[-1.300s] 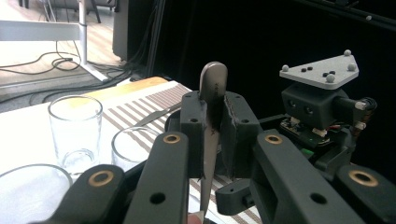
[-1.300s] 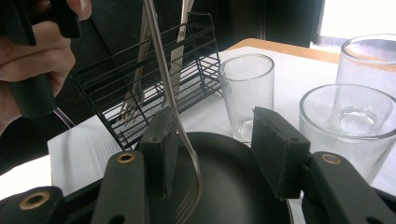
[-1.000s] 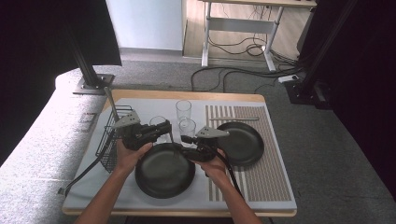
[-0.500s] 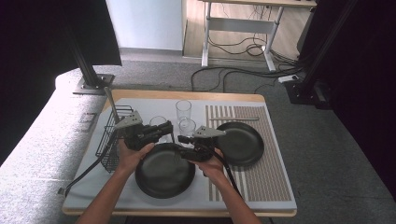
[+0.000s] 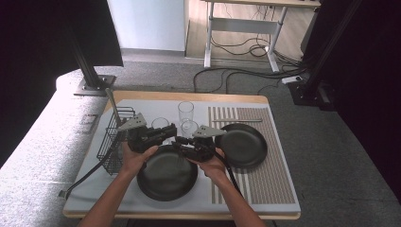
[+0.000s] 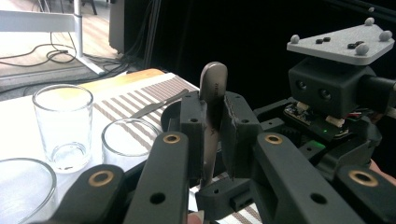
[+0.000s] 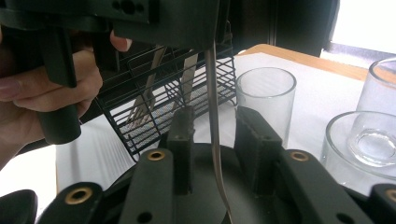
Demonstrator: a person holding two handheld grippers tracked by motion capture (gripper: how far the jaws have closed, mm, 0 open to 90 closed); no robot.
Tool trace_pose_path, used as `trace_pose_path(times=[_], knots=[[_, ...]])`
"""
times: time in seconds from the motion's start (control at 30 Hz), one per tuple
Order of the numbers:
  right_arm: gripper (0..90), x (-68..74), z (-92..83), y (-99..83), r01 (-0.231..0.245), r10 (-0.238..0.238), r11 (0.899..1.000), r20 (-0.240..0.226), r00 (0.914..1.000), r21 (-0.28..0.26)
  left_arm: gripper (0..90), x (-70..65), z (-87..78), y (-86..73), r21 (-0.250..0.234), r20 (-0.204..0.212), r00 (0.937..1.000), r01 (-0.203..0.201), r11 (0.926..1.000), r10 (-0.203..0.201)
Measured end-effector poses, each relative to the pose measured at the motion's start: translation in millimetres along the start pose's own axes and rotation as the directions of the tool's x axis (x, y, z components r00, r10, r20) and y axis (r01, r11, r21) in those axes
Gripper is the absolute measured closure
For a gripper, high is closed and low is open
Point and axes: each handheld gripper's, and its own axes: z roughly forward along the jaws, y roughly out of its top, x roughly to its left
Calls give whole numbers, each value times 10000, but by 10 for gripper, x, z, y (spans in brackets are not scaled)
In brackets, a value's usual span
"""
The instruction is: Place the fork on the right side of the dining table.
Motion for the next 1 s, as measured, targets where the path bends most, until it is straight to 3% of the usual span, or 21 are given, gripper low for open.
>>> trace_pose_path(times=[0.33,0.43,0.67,0.8,1.0], knots=[[793,-14,-11,51,-4,6,9998,89,10000,-214,798,-9,23,-16,68,34,10000,49,10000,-49],[836,-12,-11,66,22,-22,9998,-14,10000,-202,797,-20,33,-23,150,-79,9999,-109,9998,110],[862,21,-4,71,132,-134,9997,-83,9999,-204,786,-22,20,-14,102,-12,9999,-125,9999,126],[863,10,-33,62,160,-159,9997,57,9999,-164,697,-24,-63,26,-349,27,9999,-141,9993,142],[863,-47,-143,21,-65,76,9993,293,9995,-380,616,-20,-176,58,-554,-183,9995,-252,9981,243]])
